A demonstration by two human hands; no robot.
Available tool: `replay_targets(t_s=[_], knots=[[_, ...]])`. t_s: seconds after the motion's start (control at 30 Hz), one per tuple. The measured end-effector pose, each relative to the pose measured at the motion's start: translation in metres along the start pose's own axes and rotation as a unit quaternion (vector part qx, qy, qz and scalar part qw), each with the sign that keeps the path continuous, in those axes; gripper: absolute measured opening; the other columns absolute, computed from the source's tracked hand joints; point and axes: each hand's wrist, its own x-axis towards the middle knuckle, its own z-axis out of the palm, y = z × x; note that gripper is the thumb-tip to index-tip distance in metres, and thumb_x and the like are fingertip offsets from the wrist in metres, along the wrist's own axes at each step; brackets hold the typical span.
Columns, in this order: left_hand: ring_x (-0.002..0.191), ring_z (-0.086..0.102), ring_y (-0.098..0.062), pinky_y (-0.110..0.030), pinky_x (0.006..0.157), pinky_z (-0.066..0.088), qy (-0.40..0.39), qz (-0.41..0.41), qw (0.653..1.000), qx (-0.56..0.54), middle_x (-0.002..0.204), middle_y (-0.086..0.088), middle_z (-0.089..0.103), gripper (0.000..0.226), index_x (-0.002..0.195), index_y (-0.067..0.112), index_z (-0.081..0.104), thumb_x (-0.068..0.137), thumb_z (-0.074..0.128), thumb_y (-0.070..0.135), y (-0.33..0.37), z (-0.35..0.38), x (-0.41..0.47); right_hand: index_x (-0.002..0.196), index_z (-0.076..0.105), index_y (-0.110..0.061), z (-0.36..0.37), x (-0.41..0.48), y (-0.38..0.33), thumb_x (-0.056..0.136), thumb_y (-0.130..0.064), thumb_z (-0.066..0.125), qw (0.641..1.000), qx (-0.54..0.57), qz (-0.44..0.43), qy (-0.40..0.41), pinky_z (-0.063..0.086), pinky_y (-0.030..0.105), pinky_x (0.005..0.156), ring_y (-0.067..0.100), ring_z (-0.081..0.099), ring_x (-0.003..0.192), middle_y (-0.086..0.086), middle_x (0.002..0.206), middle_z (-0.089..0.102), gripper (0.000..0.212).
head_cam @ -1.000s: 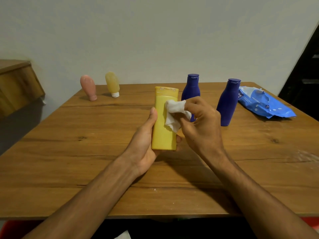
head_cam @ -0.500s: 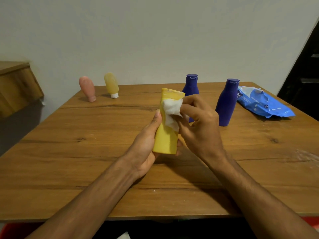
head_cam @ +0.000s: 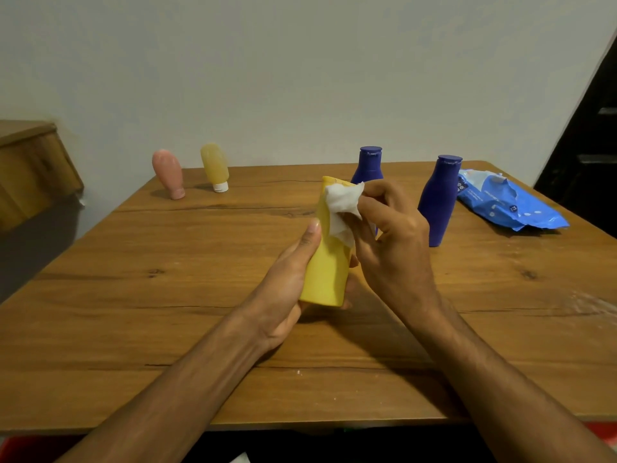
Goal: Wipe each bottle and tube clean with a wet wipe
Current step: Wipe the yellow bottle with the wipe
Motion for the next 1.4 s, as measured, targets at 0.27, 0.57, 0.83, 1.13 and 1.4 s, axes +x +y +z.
replay_targets(t_s=[0.27,0.57,0.83,1.13,1.4], knots=[[0.082,0.067,-0.026,-0.049,0.076,0.054,-0.008,0.002,0.999,0.034,0.100,-0.008,0.070,0.044,0.123,0.027,0.059,0.088,0.048,0.051,-0.001,0.003,-0.002,0.099,0.064,-0.004,0.003,0.001,-0.001,0.089,-0.014,0.054,0.999,-0.034,-0.032,0.016,0.050,0.043,0.066,0.017,0.051,0.096,0.013,0.104,0.058,0.019],[0.081,0.066,-0.024,-0.047,0.074,0.053,-0.020,-0.006,0.999,0.036,0.096,-0.008,0.070,0.049,0.126,0.022,0.058,0.091,0.047,0.054,0.000,-0.001,-0.002,0.090,0.065,-0.002,-0.002,0.002,0.002,0.082,-0.003,0.067,0.999,-0.026,-0.020,0.043,0.051,0.044,0.065,0.015,0.054,0.092,0.010,0.101,0.059,0.008],[0.078,0.065,-0.023,-0.048,0.076,0.052,-0.011,0.001,1.000,0.021,0.093,-0.008,0.071,0.048,0.122,0.019,0.061,0.092,0.046,0.053,0.001,0.001,-0.003,0.094,0.067,-0.003,-0.003,0.002,0.001,0.081,-0.006,0.067,0.998,-0.046,0.006,0.052,0.048,0.040,0.068,0.015,0.052,0.091,0.010,0.103,0.062,0.012],[0.075,0.064,-0.025,-0.046,0.073,0.052,-0.029,0.014,0.999,-0.025,0.098,-0.014,0.069,0.051,0.126,0.015,0.059,0.093,0.046,0.052,0.003,0.000,-0.005,0.096,0.068,-0.005,-0.006,0.005,0.003,0.086,-0.015,0.060,0.998,-0.028,0.008,0.058,0.048,0.043,0.068,0.009,0.050,0.088,0.008,0.103,0.063,0.017],[0.078,0.062,-0.026,-0.041,0.069,0.054,-0.061,0.003,0.995,-0.085,0.101,-0.015,0.067,0.059,0.128,0.010,0.058,0.094,0.044,0.055,0.005,-0.001,-0.004,0.100,0.069,-0.007,-0.007,0.005,0.004,0.085,-0.007,0.065,0.995,0.004,0.045,0.092,0.048,0.047,0.065,0.019,0.055,0.082,0.002,0.099,0.061,0.015]])
